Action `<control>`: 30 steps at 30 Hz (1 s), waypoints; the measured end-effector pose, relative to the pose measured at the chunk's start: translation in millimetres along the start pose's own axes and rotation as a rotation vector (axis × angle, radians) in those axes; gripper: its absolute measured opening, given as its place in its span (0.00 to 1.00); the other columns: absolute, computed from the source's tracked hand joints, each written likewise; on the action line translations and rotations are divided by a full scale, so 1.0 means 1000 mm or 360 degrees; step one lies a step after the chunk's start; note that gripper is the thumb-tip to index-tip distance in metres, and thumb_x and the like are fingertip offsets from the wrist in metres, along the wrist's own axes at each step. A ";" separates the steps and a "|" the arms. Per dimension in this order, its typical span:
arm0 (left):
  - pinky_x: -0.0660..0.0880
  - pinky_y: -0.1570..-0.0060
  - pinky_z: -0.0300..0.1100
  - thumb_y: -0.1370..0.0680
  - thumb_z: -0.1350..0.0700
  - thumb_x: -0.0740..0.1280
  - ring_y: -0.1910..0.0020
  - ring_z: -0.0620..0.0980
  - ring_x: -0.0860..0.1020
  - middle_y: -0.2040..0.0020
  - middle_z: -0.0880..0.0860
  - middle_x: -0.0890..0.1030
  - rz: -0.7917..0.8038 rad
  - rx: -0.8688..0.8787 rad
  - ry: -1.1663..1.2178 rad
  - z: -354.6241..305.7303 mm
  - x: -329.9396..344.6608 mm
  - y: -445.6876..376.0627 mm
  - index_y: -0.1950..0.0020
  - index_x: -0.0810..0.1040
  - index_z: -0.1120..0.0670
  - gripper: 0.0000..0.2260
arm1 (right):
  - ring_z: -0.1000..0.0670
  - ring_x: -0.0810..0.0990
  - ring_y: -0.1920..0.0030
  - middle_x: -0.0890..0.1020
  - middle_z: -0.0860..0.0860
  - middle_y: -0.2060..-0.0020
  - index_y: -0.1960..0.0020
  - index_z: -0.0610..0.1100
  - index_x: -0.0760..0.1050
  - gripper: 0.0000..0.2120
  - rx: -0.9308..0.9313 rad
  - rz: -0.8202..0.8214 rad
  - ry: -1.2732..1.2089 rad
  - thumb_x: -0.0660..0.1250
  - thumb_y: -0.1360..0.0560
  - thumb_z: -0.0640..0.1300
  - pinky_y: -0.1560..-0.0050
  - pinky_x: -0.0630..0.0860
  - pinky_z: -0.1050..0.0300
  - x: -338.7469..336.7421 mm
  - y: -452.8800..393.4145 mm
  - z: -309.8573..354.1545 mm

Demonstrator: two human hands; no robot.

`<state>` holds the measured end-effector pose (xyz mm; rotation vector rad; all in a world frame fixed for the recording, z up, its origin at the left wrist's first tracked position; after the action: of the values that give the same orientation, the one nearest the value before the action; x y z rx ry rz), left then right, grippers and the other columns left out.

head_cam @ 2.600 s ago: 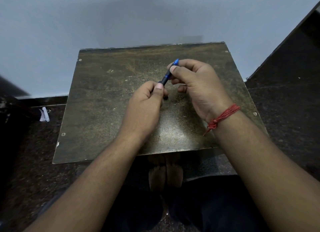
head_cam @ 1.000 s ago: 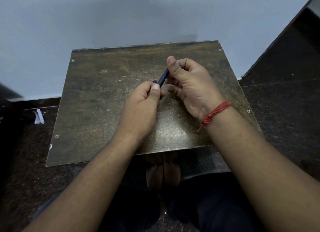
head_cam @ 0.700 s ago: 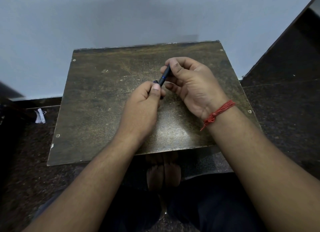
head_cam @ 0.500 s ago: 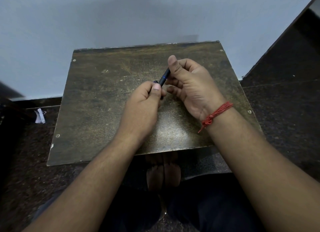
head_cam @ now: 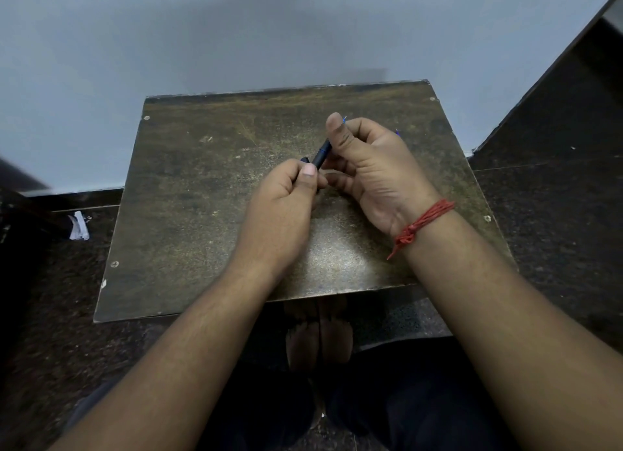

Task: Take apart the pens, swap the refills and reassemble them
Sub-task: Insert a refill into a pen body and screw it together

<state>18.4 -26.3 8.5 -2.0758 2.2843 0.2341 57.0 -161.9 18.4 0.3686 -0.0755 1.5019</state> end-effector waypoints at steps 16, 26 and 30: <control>0.62 0.69 0.44 0.20 0.44 0.59 0.75 0.40 0.65 0.74 0.41 0.70 -0.0003 0.0005 0.0012 0.000 0.000 0.000 0.57 0.78 0.48 0.13 | 0.49 0.78 0.62 0.80 0.47 0.62 0.55 0.44 0.74 0.08 0.0041 -0.0020 -0.0160 0.70 0.23 0.47 0.61 0.77 0.58 0.000 0.000 -0.001; 0.61 0.70 0.43 0.20 0.44 0.59 0.75 0.41 0.64 0.74 0.41 0.69 0.0009 0.0003 0.0010 0.000 0.000 0.001 0.57 0.79 0.48 0.13 | 0.52 0.79 0.64 0.79 0.50 0.64 0.59 0.46 0.76 0.07 -0.0046 -0.0093 -0.0163 0.72 0.25 0.44 0.62 0.79 0.58 -0.003 -0.001 0.001; 0.62 0.70 0.43 0.20 0.44 0.59 0.75 0.41 0.64 0.75 0.42 0.69 -0.0012 -0.0014 0.0033 0.000 -0.002 0.000 0.56 0.79 0.49 0.13 | 0.50 0.80 0.59 0.83 0.48 0.59 0.51 0.44 0.77 0.07 -0.0040 -0.0066 -0.0201 0.69 0.22 0.47 0.59 0.79 0.57 -0.003 -0.001 -0.001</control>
<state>18.8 -24.9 9.0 -2.1010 2.2907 0.2239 58.0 -164.3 16.5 0.4419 -0.1854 1.4346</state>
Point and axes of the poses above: each hand's wrist, its own y-axis away from the middle knuckle, its own x-axis out of the palm, z = x × y, the point moved 2 cm from there along -y, towards the middle knuckle
